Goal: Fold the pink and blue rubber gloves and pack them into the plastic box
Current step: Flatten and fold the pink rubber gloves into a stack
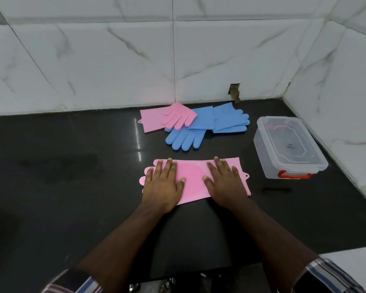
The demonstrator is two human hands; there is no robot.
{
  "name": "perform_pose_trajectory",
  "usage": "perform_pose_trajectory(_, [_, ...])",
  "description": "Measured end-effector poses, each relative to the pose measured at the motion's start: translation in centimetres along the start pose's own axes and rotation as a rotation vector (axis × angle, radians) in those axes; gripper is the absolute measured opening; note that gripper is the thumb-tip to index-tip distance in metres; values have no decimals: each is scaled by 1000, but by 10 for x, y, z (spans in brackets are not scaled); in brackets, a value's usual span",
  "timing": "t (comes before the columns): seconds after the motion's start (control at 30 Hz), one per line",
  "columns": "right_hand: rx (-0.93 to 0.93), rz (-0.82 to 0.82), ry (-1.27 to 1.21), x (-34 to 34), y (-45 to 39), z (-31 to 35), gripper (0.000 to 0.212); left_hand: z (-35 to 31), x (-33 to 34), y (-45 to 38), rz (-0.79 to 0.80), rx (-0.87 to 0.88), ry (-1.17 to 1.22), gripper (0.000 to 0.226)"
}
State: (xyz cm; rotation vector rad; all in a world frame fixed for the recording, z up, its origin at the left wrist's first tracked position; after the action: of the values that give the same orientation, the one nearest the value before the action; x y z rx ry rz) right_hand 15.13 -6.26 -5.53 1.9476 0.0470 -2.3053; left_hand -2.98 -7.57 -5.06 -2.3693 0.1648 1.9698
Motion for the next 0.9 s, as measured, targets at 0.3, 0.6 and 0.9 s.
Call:
perform_pose_trajectory(0.3, [-43, 22, 18, 0, -3, -8, 63, -3, -6, 1, -56, -36, 3, 66])
perform_pose_trajectory(0.6, [8, -99, -174, -32, -33, 3, 58, 5, -28, -31, -112, -72, 35, 62])
perform_pose_trajectory(0.9, [-57, -157, -349, -69, -94, 14, 52, 8, -56, -95, -187, -56, 121, 54])
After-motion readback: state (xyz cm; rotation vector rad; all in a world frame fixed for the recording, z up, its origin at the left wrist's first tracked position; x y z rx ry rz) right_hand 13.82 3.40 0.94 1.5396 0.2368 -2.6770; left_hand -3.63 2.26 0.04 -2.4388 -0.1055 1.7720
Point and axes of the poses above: each hand's wrist, its own y-axis away from the middle knuckle, its own x-axis out of the palm, z = x × y, the point moved 10 cm from there along -y, towards the middle knuckle, and after that the axes turned 7 degrees about -z, right-handed, at the moved point
